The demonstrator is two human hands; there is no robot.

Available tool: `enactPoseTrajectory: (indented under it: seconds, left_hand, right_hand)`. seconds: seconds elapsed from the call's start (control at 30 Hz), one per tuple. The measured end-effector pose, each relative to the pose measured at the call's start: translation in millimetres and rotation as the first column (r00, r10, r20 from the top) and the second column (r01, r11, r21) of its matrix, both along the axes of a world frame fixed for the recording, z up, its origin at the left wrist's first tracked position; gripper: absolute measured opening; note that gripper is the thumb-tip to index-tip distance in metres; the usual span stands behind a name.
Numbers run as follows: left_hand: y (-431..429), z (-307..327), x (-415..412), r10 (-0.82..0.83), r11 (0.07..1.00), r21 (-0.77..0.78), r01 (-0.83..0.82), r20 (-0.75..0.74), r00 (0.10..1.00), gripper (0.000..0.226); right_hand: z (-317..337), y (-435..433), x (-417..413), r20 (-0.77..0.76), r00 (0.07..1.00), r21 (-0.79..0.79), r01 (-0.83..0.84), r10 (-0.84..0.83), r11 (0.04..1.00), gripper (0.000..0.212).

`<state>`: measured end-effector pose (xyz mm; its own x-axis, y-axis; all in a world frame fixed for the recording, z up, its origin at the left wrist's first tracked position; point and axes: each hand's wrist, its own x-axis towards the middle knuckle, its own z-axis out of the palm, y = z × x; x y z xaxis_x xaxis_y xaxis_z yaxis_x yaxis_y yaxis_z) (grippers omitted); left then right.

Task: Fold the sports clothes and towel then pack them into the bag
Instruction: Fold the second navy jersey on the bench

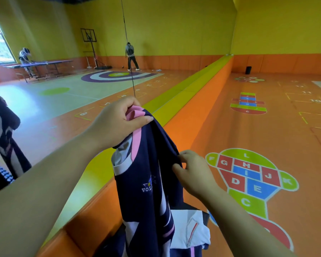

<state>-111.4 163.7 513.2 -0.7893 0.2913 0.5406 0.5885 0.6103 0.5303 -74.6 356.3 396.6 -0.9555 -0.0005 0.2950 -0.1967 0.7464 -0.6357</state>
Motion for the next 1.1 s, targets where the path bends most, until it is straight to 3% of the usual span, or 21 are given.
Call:
enactPoseTrajectory:
  seconds: [0.27,0.53,0.63,0.73,0.8,0.87,0.97,1.1]
  left_hand:
    - [-23,14,7,0.007,1.0,0.021,-0.007,-0.004,1.0,0.02]
    - [-52,15,0,0.122,0.993,-0.009,-0.122,-0.013,0.992,0.022]
    - [-51,14,1,0.147,0.987,0.077,-0.143,-0.047,0.988,0.011]
    - [-39,10,5,0.221,0.96,0.194,-0.2,-0.088,0.971,0.014]
    - [-28,6,9,0.258,0.939,0.259,-0.227,-0.089,0.962,0.014]
    - [-20,3,13,0.308,0.919,0.29,-0.267,-0.106,0.945,0.018]
    - [-16,-1,18,0.36,0.91,0.288,-0.297,-0.196,0.912,0.026]
    - [-22,0,24,0.282,0.949,0.239,-0.207,-0.346,0.895,0.03]
  right_hand:
    - [7,14,-6,0.043,0.997,-0.224,-0.056,0.068,0.973,0.013]
    - [62,42,-4,-0.188,0.977,-0.162,0.065,-0.095,0.985,0.006]
    - [81,45,6,-0.26,0.962,-0.114,0.054,-0.082,0.992,0.015]
    - [89,46,13,-0.269,0.96,-0.062,0.061,-0.075,0.996,0.024]
    - [91,47,16,-0.277,0.956,0.047,0.113,-0.096,0.992,0.018]
    - [92,47,22,-0.294,0.948,0.06,0.14,-0.117,0.988,0.015]
    - [92,46,34,-0.31,0.943,0.016,0.133,-0.121,0.991,0.01]
    - [94,54,53,-0.327,0.942,0.019,0.085,-0.074,0.996,0.012]
